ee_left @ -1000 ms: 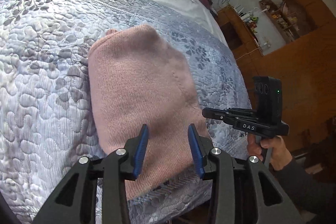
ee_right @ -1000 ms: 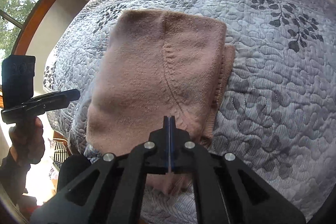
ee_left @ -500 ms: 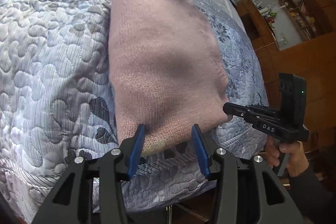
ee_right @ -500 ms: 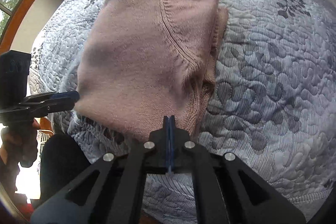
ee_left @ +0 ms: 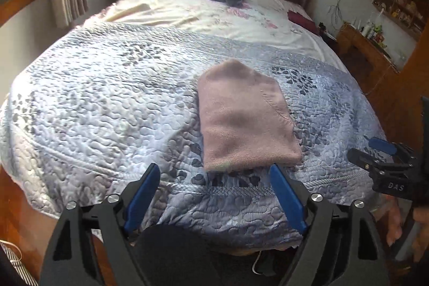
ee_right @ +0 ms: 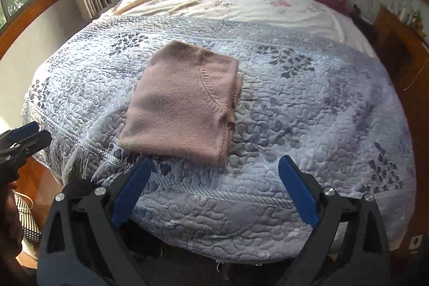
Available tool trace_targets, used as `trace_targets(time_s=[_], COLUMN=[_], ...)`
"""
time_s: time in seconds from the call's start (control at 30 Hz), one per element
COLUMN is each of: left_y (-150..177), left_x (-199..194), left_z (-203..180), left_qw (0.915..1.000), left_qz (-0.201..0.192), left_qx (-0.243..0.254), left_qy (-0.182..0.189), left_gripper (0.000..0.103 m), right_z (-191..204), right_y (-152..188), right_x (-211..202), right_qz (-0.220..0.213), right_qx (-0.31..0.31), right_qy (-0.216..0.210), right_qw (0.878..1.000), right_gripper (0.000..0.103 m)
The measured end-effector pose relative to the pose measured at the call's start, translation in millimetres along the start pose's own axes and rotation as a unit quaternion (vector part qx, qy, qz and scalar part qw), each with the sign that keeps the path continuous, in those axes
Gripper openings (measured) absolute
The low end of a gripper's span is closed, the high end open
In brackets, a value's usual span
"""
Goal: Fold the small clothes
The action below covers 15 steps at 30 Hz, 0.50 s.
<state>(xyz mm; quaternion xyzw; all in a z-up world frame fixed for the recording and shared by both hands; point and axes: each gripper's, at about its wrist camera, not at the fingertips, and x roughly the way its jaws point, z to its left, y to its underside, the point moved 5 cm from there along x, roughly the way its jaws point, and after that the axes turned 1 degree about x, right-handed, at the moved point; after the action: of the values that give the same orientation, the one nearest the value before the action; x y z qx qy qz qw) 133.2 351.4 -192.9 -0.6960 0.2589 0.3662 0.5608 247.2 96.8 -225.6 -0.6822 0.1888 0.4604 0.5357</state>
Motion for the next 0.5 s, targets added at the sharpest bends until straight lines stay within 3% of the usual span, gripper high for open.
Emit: trace_targets(time_s=[0.17, 0.3, 0.5], left_y=[15, 24, 30], left_x=[-71, -112, -166], left_z=[2, -16, -35], left_qw=[0.9997, 0.9997, 0.9991], left_qz=[-0.022, -0.008, -0.01], left_qx=[0.002, 0.02, 0.038], left_qy=[-0.003, 0.009, -0.012], left_gripper=[0.086, 0.086, 0.086], right_z=[9, 22, 30], right_y=[17, 25, 32], right_x=[-84, -136, -193], right_qz=[-0.047, -0.061, -0.067], right_qx=[-0.005, -0.01, 0.005], right_qy=[0.065, 0.057, 0.057], right_qw=[0.997, 0.996, 0.996], right_gripper=[0.1, 0.1, 0.1])
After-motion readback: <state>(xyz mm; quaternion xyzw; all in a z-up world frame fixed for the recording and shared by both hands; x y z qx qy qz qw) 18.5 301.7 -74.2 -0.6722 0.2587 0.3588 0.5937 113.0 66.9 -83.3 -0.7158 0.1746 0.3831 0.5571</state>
